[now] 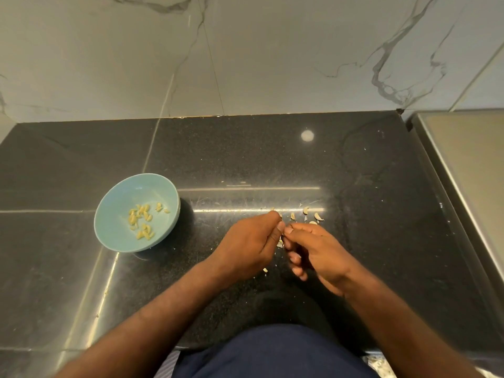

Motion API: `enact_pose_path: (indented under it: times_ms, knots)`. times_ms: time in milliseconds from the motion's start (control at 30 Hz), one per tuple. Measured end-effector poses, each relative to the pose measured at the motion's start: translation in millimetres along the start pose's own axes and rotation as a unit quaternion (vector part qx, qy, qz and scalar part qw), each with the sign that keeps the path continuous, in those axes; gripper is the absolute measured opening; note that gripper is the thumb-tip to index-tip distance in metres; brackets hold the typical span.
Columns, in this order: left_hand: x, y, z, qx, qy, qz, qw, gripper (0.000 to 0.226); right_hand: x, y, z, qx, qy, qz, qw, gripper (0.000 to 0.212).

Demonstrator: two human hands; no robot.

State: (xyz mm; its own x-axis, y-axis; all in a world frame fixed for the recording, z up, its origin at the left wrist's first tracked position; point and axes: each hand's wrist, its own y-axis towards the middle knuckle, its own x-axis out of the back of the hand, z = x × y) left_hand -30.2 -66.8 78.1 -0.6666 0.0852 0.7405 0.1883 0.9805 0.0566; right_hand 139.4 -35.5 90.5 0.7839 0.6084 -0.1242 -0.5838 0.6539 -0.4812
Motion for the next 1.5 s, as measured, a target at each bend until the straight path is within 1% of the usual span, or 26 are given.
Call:
enact_pose_path:
  times_ms: [67,133,167,200,233,300,367,433,467,500,533,567,633,667,700,767,867,967,1033,1100,1167,1233,1300,1367,1433,1500]
  knots:
    - [1.7,1.7,-0.6,0.002,-0.045,0.006,0.999,0.046,0.9,-1.4,-0.5,0.009,-0.006,0.006,1.000,0.033]
    - [1.9,2.7,-4.6,0.035,-0.102,0.011,0.994,0.040,2.6,0.1,-2.9,0.092,-0.124,-0.024,0.988,0.032]
    - [1.7,2.8,-8.1,0.066,-0.137,0.016,0.988,0.036,4.5,2.3,-5.0,0.158,-0.220,-0.052,0.961,0.031]
    - [1.0,2.7,-11.8,0.105,-0.186,0.021,0.977,0.034,7.2,4.9,-7.6,0.222,-0.314,-0.080,0.920,0.028]
    - [0.5,2.5,-15.9,0.151,-0.250,0.026,0.956,0.033,10.3,7.1,-8.8,0.275,-0.388,-0.101,0.874,0.024]
    - [1.0,2.3,-23.8,0.247,-0.388,0.042,0.887,0.034,16.4,10.2,-8.6,0.343,-0.485,-0.115,0.796,0.014]
    - [5.5,3.5,-28.2,0.317,-0.496,0.067,0.806,0.034,19.9,12.0,-7.5,0.380,-0.533,-0.123,0.746,0.017]
    - [11.6,3.7,-30.5,0.353,-0.554,0.086,0.749,0.036,21.1,11.9,-5.1,0.399,-0.542,-0.127,0.729,0.018]
    - [13.8,4.1,-31.7,0.364,-0.570,0.089,0.731,0.036,20.9,11.8,-3.9,0.399,-0.536,-0.131,0.732,0.018]
    - [16.0,4.6,-34.4,0.367,-0.573,0.088,0.728,0.036,20.0,11.8,-3.3,0.392,-0.526,-0.134,0.743,0.018]
    - [16.5,5.1,-37.3,0.363,-0.559,0.080,0.741,0.035,17.8,11.4,-3.3,0.379,-0.505,-0.137,0.763,0.018]
    - [15.1,5.0,-39.6,0.341,-0.519,0.063,0.781,0.034,13.9,10.6,-3.1,0.360,-0.462,-0.136,0.799,0.021]
    - [10.4,3.4,-42.6,0.245,-0.369,-0.005,0.897,0.032,1.2,6.1,0.0,0.296,-0.288,-0.123,0.902,0.028]
    - [7.7,2.1,-41.4,0.177,-0.284,-0.043,0.941,0.031,-5.9,2.8,4.2,0.246,-0.174,-0.117,0.946,0.032]
    - [5.3,0.9,-38.6,0.115,-0.213,-0.071,0.968,0.029,-12.0,0.1,8.1,0.189,-0.066,-0.117,0.973,0.036]
    - [4.2,-1.0,-30.1,0.023,-0.107,-0.098,0.989,0.028,-19.4,-3.8,14.1,0.077,0.090,-0.108,0.987,0.039]
    - [3.7,0.9,-14.2,-0.089,0.091,-0.108,0.986,0.024,-19.9,-5.3,15.3,-0.030,0.214,-0.077,0.973,0.040]
    - [4.4,1.9,-3.2,-0.148,0.158,-0.103,0.971,0.012,-18.9,-6.7,14.6,-0.062,0.241,-0.054,0.967,0.043]
    - [6.9,-0.4,-10.9,-0.112,0.084,-0.114,0.984,0.020,-19.5,-7.5,14.8,-0.024,0.209,-0.047,0.976,0.045]
    - [11.1,-2.5,-29.6,-0.036,-0.107,-0.109,0.988,0.027,-18.9,-6.4,13.9,0.086,0.112,-0.065,0.988,0.044]
    - [13.8,-3.4,-46.7,0.029,-0.265,-0.081,0.960,0.027,-14.0,-3.6,11.7,0.203,-0.005,-0.081,0.976,0.039]
    - [14.6,-2.8,-49.9,0.086,-0.349,-0.072,0.930,0.032,-6.0,-1.4,11.7,0.271,-0.122,-0.086,0.951,0.029]
    - [14.8,-3.9,-44.8,0.112,-0.371,-0.070,0.919,0.033,2.5,0.1,12.1,0.318,-0.212,-0.098,0.919,0.018]
    - [15.0,-5.5,-42.1,0.102,-0.343,-0.075,0.931,0.029,8.3,-0.2,11.2,0.339,-0.249,-0.119,0.900,0.008]
    - [14.9,-5.5,-43.4,0.088,-0.309,-0.081,0.943,0.031,9.4,-1.7,9.3,0.328,-0.226,-0.141,0.906,0.010]
    - [14.4,-3.5,-43.4,0.109,-0.300,-0.097,0.943,0.034,7.5,-5.0,8.4,0.297,-0.174,-0.154,0.926,0.015]
